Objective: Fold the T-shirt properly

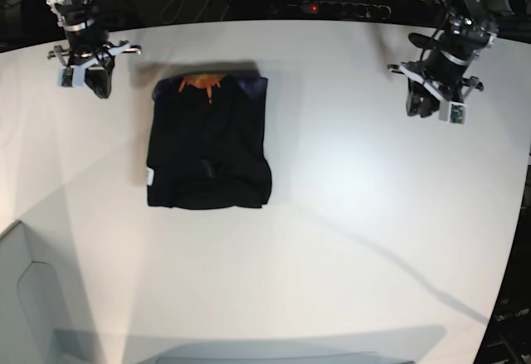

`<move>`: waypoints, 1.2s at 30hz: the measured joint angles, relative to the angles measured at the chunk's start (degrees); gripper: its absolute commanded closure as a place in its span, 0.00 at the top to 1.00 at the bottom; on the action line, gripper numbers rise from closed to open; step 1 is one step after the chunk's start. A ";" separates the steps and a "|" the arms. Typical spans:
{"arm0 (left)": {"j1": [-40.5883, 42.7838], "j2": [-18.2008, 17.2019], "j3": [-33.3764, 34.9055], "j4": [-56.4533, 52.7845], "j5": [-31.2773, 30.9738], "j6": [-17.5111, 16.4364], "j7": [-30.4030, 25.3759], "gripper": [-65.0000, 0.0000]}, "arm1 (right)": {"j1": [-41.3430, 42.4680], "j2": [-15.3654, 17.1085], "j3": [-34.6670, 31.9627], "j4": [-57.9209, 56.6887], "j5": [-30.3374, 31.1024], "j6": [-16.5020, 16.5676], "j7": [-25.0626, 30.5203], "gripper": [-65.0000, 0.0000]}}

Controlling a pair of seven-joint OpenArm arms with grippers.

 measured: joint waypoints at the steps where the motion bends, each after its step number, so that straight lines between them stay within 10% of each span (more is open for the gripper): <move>1: 1.60 0.00 -0.63 0.20 -0.28 0.02 -0.04 0.10 | -1.03 -0.11 0.50 -0.22 -0.35 -0.07 -0.63 0.00; 12: 20.35 6.86 -9.62 0.72 -3.34 0.28 -0.61 0.00 | -21.35 -0.94 2.71 3.43 -0.13 0.02 0.04 0.00; 24: 26.38 6.14 -3.80 -19.61 2.21 0.68 -5.42 0.00 | -20.87 10.67 -10.51 -24.41 0.04 -0.07 1.70 0.00; 30: 13.60 4.74 8.26 -46.64 14.51 0.94 -26.18 0.00 | -10.47 14.03 -20.74 -50.58 0.09 -1.09 22.25 0.00; 36: -0.76 4.68 10.36 -77.88 20.94 0.66 -38.71 0.00 | 0.57 15.69 -36.85 -77.70 0.07 -17.20 40.15 0.00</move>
